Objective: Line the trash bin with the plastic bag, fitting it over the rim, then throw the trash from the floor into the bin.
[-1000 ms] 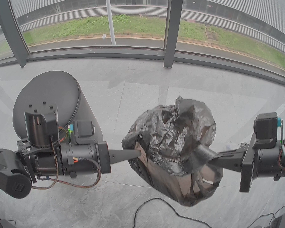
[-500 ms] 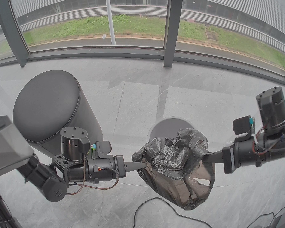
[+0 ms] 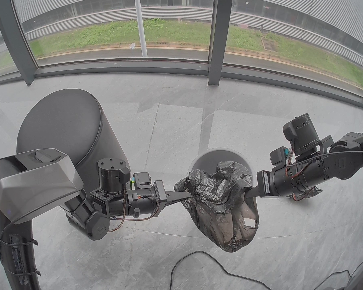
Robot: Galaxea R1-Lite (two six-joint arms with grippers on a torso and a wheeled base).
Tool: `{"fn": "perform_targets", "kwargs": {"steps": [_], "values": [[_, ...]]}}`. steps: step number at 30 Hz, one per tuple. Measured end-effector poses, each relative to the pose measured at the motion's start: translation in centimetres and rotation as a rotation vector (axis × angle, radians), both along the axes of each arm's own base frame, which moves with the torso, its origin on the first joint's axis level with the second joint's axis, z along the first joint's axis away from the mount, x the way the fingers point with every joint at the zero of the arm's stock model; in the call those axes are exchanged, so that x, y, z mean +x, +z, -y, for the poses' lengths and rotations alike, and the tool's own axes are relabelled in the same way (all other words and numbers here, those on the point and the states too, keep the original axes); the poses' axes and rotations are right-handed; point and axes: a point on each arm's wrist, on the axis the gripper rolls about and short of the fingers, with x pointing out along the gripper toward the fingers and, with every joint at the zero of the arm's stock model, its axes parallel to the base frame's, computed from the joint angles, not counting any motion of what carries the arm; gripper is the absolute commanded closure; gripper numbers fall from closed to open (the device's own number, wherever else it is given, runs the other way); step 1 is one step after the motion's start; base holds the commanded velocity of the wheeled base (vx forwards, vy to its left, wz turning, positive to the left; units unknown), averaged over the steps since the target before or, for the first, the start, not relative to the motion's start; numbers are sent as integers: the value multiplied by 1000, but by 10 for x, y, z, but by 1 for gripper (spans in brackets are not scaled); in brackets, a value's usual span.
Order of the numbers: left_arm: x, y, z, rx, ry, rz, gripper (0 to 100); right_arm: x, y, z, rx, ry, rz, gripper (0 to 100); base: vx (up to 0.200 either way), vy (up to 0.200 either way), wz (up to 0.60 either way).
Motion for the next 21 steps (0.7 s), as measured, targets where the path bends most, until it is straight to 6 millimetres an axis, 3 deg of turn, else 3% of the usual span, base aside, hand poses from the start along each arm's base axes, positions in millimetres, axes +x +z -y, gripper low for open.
{"fn": "perform_targets", "kwargs": {"steps": [10,21], "values": [[17,0,1,-33,-16,9,100,24,-4,-6,-8,-52,13,100,0,0,0],[45,-4,12,-49,21,49,100,104,-9,19,-174,-66,366,100,0,0,0]]}}
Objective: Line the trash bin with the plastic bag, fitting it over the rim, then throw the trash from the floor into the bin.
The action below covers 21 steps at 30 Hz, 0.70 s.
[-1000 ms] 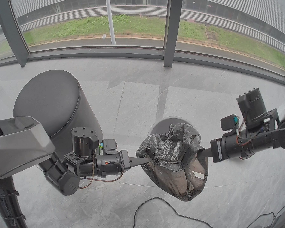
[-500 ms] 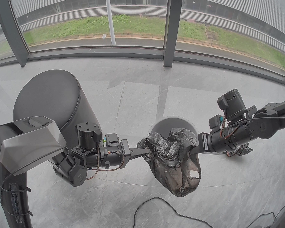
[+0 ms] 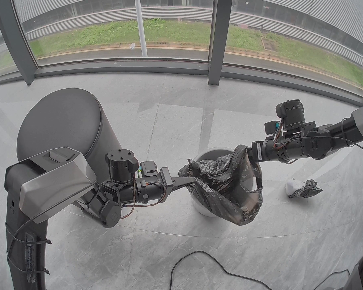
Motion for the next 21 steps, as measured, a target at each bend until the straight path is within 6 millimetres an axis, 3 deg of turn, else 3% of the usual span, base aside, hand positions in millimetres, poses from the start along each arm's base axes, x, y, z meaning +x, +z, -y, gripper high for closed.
{"fn": "perform_targets", "kwargs": {"steps": [7,17,21], "values": [[5,-1,0,-2,6,14,100,17,-5,14,-136,105,92,100,0,0,0],[11,-5,-14,41,38,97,100,26,-9,-10,-228,280,298,100,0,0,0],[13,-4,-15,43,42,112,100,31,-18,7,-301,289,310,100,0,0,0]]}}
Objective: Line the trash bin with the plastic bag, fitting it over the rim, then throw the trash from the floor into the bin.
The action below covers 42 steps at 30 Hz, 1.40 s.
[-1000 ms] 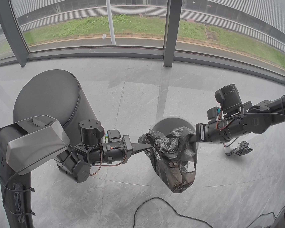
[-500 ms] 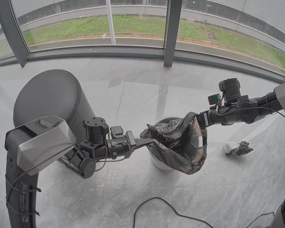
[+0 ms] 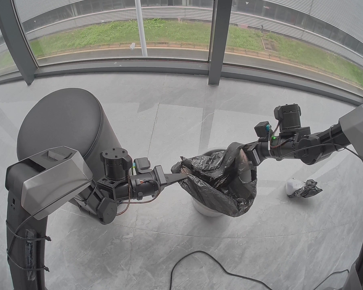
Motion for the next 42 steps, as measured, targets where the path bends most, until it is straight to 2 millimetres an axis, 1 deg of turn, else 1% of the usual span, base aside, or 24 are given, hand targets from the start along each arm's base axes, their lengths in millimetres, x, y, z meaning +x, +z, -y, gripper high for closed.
{"fn": "perform_targets", "kwargs": {"steps": [5,8,11,17,18,25,30,34,37,42], "values": [[-6,4,22,-8,-51,25,100,5,-7,34,-61,-57,7,100,0,0,0],[-9,7,34,-13,-78,38,100,4,-10,46,-87,-80,3,100,0,0,0],[-10,8,40,-16,-89,45,100,1,-14,54,-96,-95,-4,100,0,0,0],[-10,8,40,-14,-82,54,100,1,-24,56,-99,-112,26,100,0,0,0],[-10,8,40,-15,-80,57,100,2,-26,57,-100,-116,34,0,0,0,0],[-3,15,46,-33,-80,96,100,7,-42,64,-128,-146,49,0,0,0,0],[2,17,54,-44,-92,115,100,0,-55,76,-187,-180,12,0,0,0,0],[2,17,59,-48,-102,119,100,-10,-54,74,-203,-159,6,0,0,0,0],[0,16,62,-47,-108,117,100,-16,-49,62,-212,-98,23,0,0,0,0],[-4,11,61,-37,-100,99,100,-24,-41,28,-226,21,78,0,0,0,0]]}}
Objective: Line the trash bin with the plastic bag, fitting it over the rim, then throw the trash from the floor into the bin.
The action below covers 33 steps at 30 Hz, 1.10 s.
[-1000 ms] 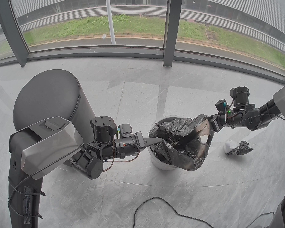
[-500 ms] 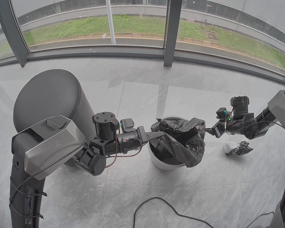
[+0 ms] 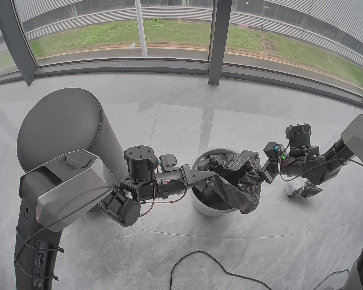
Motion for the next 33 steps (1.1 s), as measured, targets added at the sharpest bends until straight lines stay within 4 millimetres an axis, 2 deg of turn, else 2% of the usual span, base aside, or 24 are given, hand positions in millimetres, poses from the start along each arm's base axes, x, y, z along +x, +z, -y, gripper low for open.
{"fn": "perform_targets", "kwargs": {"steps": [7,11,14,18,23,33], "values": [[-8,-1,-5,13,5,-21,100,2,-6,-40,-17,73,43,0,0,0,0],[-12,0,-7,16,5,-25,100,10,-11,-50,-16,75,67,0,0,0,0],[-13,1,-8,19,6,-29,100,21,-6,-58,6,79,130,0,0,0,0],[-14,-4,-14,34,17,-47,100,34,4,-60,32,71,207,0,0,0,0],[-11,-17,-27,81,42,-18,100,39,11,-60,47,73,245,0,0,0,0],[-4,-32,-43,128,77,-44,100,49,10,-66,108,64,276,0,0,0,0]]}}
